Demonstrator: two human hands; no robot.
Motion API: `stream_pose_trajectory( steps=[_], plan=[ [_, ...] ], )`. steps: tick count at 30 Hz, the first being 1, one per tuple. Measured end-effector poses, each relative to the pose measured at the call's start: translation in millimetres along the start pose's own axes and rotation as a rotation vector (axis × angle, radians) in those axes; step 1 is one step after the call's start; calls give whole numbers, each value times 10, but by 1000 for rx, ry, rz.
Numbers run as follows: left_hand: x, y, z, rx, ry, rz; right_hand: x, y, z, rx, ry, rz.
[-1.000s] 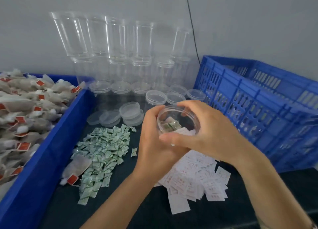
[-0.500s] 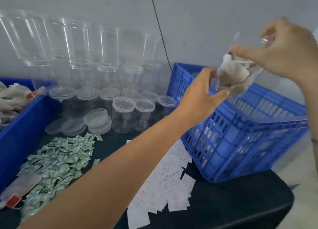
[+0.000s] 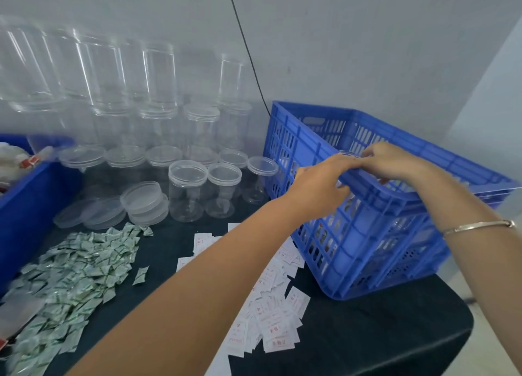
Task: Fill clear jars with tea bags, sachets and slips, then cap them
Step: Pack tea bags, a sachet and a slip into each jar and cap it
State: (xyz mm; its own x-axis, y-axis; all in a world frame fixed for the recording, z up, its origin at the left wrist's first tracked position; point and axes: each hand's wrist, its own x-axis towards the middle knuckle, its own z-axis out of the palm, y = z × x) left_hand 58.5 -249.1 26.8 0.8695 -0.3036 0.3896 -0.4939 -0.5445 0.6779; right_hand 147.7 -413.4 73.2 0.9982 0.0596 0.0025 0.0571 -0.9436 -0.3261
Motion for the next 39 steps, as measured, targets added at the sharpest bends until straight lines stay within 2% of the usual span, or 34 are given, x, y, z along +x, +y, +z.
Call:
stream_pose_trajectory(
  steps=[2,6,13,17,19,23,28,33,39],
  plan=[
    [4,1,7,4,-18,-6,4,13,1,-11,-11,-9],
    [7,6,-7,1,-52,-27,-8,69,-13,113,73,5],
    [-47,-17,-56,22,-106,-39,-5,66,12,-9,101,63],
    [-75,-56,-94,90,-154,-34,22,71,-58,-67,167,29],
    [-53,-55,-105,112,-170,-26,10,107,-159,-108,127,20],
    [-16,-22,-63,36,-124,-48,-83,220,-286,-155,-73,-14],
    [-1,5,0,10,-73,-50,-166,308,-382,-65,-215,-9],
    [-46,-23,-15,20,-83,-35,-118,268,-361,-93,-189,21],
    [-116,-134,-76,-19,-57,-61,-110,261,-299,-1,-94,92]
  ],
)
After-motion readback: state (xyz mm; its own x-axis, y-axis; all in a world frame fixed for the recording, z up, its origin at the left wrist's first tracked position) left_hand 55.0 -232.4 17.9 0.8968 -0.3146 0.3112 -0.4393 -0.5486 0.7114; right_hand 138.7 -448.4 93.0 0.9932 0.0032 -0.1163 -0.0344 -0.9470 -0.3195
